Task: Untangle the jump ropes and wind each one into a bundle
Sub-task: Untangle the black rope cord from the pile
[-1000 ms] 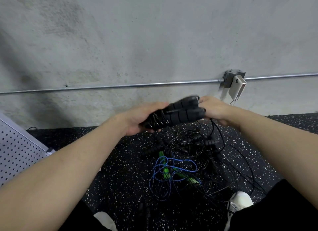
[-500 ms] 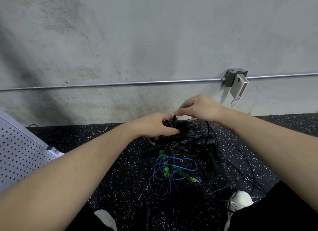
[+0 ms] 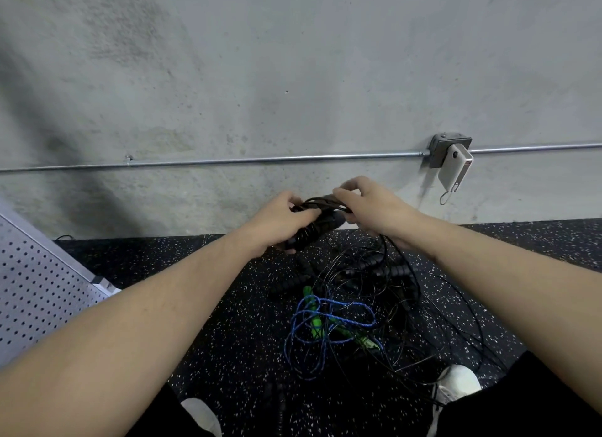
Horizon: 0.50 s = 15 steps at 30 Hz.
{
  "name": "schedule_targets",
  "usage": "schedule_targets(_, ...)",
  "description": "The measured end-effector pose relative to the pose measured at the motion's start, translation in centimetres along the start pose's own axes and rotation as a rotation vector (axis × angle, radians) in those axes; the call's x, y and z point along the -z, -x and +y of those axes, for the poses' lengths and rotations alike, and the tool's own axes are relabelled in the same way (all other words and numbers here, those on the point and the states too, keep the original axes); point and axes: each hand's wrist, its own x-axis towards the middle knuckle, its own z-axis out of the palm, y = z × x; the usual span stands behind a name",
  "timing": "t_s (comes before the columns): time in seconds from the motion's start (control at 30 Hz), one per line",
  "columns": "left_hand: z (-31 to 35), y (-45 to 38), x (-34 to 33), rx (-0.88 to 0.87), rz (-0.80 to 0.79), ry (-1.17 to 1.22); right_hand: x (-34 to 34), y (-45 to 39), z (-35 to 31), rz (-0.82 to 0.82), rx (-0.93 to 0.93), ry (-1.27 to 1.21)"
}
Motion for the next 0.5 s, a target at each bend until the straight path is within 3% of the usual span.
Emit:
schedule_targets(0.1,0.5,0.1,-0.1,0.070,0.077,0.227,-0.2,0.0,0.3,-0.063,-0.047,0.037)
schedule_targets(0.27,1.4,0.6,0.2,0.103,0.117,0.615,0.3,0.3,0.2,-0.103,-0.002,-0.130)
schedule_targets(0.5,2.3,1.8,0.6,0.057,-0.033,0.699,1.4,0.9,0.0,-0.294,0.055,-0.206)
